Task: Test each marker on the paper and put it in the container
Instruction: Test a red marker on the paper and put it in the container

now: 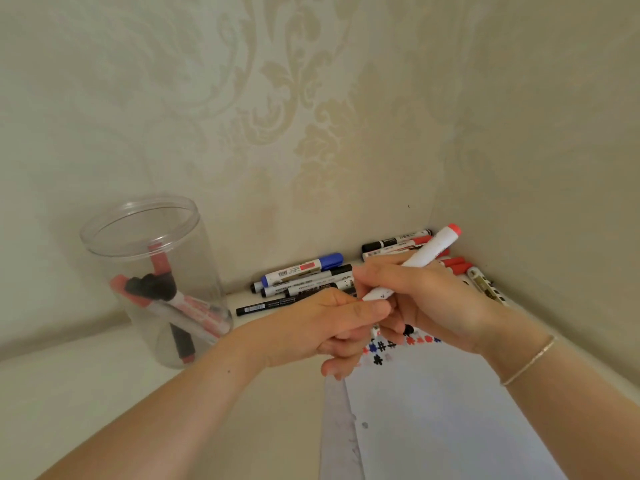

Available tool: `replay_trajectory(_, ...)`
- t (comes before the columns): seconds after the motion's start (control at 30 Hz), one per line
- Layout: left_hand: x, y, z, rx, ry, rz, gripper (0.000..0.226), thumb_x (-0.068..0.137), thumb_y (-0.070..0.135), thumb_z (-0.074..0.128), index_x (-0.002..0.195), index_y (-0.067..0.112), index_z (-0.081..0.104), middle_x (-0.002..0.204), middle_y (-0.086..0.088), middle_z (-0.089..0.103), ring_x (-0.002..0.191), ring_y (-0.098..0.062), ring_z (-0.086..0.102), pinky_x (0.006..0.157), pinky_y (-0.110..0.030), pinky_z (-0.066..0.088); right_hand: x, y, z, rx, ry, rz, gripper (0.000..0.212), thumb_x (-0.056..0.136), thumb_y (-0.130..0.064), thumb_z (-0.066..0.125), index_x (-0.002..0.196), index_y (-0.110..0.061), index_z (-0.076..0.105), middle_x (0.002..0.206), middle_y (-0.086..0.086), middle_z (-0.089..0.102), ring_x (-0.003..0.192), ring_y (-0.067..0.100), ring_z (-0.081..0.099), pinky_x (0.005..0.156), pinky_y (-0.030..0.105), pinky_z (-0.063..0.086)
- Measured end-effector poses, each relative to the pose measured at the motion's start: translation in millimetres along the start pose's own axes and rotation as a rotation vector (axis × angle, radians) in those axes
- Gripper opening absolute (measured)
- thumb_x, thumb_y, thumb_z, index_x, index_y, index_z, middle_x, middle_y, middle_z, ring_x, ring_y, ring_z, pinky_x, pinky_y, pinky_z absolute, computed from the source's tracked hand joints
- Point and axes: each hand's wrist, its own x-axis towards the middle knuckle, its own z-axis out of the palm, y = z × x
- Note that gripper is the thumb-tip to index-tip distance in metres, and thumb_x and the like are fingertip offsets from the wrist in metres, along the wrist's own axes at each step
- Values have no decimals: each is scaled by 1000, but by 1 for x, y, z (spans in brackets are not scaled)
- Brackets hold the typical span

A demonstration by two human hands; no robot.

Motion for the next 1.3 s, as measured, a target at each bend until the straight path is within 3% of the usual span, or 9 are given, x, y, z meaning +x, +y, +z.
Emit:
replay_trajectory(0.2,6,-19,4,-195,-185,-38,49,88,50,56,52,25,35,40,11,28,33,-6,37,52,-21,43,-6,10,-7,-18,-104,44,30,85,-28,55,65,-6,56,54,6,37,42,14,32,42,22,26)
replay_trajectory(0.43,9,-23,3,-312,-277,-67,52,87,50,57,54,21,29,39,11,26,33,-1,40,51,-18,44,-4,12,-10,-35,-97,39,31,84,-30,57,72,-2,62,55,10,41,43,17,38,40,22,31)
replay_trajectory(0.53,13,-16,3,-168,-42,-89,39,93,39,56,57,23,51,49,6,39,44,-9,46,56,-23,48,-1,13,-9,-218,105,4,32,85,-30,67,67,-3,65,59,16,50,47,20,43,41,23,32)
replay_trajectory(0.6,18,-17,4,74,213,-20,14,93,28,58,86,17,64,71,2,58,61,-13,58,69,-29,53,2,17,-8,-367,285,-2,28,83,-22,70,62,-5,62,52,8,53,42,12,44,38,17,31)
replay_trajectory(0.67,22,-20,5,223,363,47,20,92,28,62,105,15,56,91,2,65,76,-11,66,80,-35,55,5,22,-7,-423,424,-1,25,80,-18,70,59,-7,61,47,1,53,38,6,42,36,14,30)
replay_trajectory(0.73,22,-24,12,306,422,94,26,90,41,57,105,21,50,90,3,65,79,-12,63,83,-44,53,8,24,-5,-387,487,7,26,79,-13,67,55,-9,59,45,0,51,37,6,42,36,15,31)
replay_trajectory(0.9,18,-25,14,465,448,140,32,94,53,42,98,21,42,94,-12,68,89,-33,63,76,-54,49,5,20,-3,-199,318,4,30,86,-11,61,56,-9,57,47,6,51,37,18,43,38,22,32)
replay_trajectory(1.07,19,-29,12,461,437,171,32,87,60,42,89,28,38,84,-5,71,82,-30,67,73,-53,51,3,25,-2,-77,212,-11,32,89,-10,56,57,-8,61,49,10,51,38,19,46,37,21,33)
replay_trajectory(1.3,22,-35,15,468,514,175,24,92,46,52,90,24,45,79,0,69,70,-17,65,67,-45,53,3,39,-4,35,173,-43,37,91,-8,53,56,-11,64,52,10,52,37,19,44,37,23,33)
